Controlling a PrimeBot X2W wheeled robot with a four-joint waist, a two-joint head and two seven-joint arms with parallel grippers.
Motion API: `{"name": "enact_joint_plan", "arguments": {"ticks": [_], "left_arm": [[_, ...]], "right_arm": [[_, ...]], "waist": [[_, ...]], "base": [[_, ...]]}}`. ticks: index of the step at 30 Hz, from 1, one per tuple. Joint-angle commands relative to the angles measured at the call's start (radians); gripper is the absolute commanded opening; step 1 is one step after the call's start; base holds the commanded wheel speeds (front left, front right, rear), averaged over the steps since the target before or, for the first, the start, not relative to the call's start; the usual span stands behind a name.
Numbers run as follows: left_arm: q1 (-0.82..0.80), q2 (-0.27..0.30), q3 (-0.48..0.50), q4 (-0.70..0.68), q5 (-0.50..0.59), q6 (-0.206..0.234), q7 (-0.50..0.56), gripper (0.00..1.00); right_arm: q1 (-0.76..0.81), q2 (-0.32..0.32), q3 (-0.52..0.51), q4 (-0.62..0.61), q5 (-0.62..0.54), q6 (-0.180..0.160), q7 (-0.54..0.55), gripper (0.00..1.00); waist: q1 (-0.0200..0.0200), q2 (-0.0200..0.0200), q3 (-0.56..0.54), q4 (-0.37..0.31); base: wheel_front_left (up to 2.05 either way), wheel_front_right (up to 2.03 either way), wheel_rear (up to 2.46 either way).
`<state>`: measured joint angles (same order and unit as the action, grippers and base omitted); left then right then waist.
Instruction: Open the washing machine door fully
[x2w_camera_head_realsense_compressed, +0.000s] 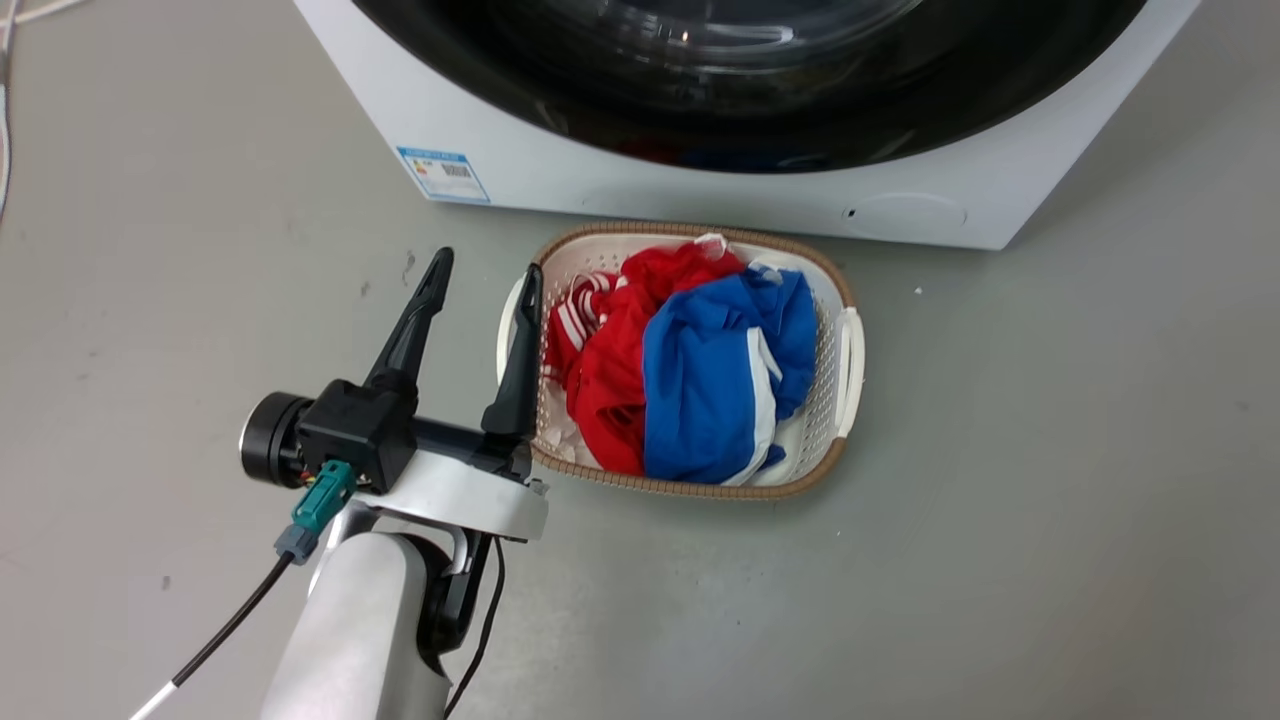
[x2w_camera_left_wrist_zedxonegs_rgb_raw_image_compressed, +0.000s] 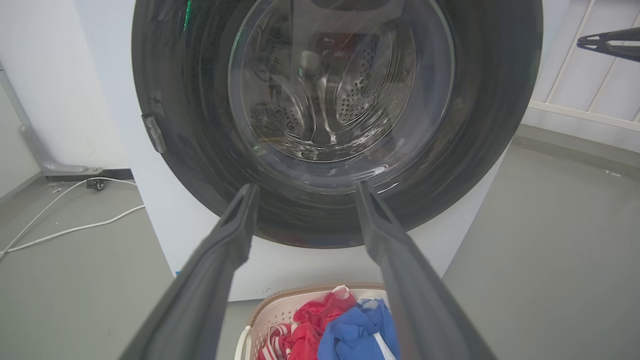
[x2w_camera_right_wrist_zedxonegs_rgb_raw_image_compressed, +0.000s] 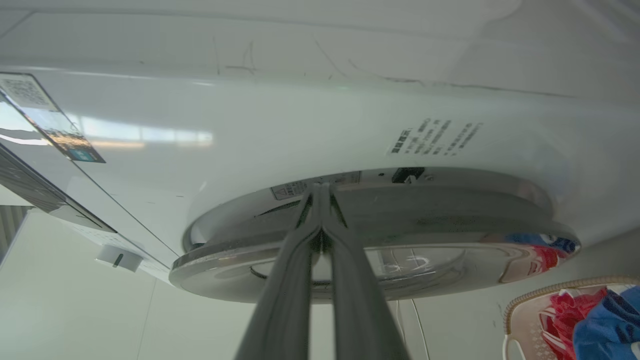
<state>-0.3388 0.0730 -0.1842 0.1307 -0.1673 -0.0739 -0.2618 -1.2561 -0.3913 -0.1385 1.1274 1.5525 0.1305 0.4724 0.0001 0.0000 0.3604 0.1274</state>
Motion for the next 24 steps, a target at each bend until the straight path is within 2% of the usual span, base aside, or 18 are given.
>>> {"name": "enact_joint_plan", "arguments": {"ticks": [1, 12, 17, 24], "left_arm": [[-0.022, -0.005, -0.003, -0.012, 0.005, -0.006, -0.004, 1.0], [-0.062, -0.017, -0.021, -0.04, 0.006, -0.013, -0.004, 1.0], [-0.076, -0.02, -0.037, -0.034, 0.002, -0.014, -0.004, 1.0], [-0.07, -0.022, -0.039, -0.022, 0.004, -0.004, -0.004, 1.0]], "right_arm": [[-0.061, -0.005, 0.03, 0.042, -0.028, 0.0, 0.021, 0.0], [-0.264, 0.025, 0.133, 0.148, -0.138, 0.0, 0.053, 0.0], [-0.285, 0.028, 0.156, 0.16, -0.167, 0.0, 0.07, 0.0], [-0.252, 0.043, 0.183, 0.162, -0.186, 0.0, 0.183, 0.0]], "waist": [[-0.0001, 0.0, 0.038, 0.014], [-0.0001, 0.0, 0.113, 0.043], [-0.0001, 0.0, 0.125, 0.057], [-0.0001, 0.0, 0.107, 0.059]], "base": [[0.0, 0.0, 0.0], [0.0, 0.0, 0.0], [0.0, 0.0, 0.0], [0.0, 0.0, 0.0]]}}
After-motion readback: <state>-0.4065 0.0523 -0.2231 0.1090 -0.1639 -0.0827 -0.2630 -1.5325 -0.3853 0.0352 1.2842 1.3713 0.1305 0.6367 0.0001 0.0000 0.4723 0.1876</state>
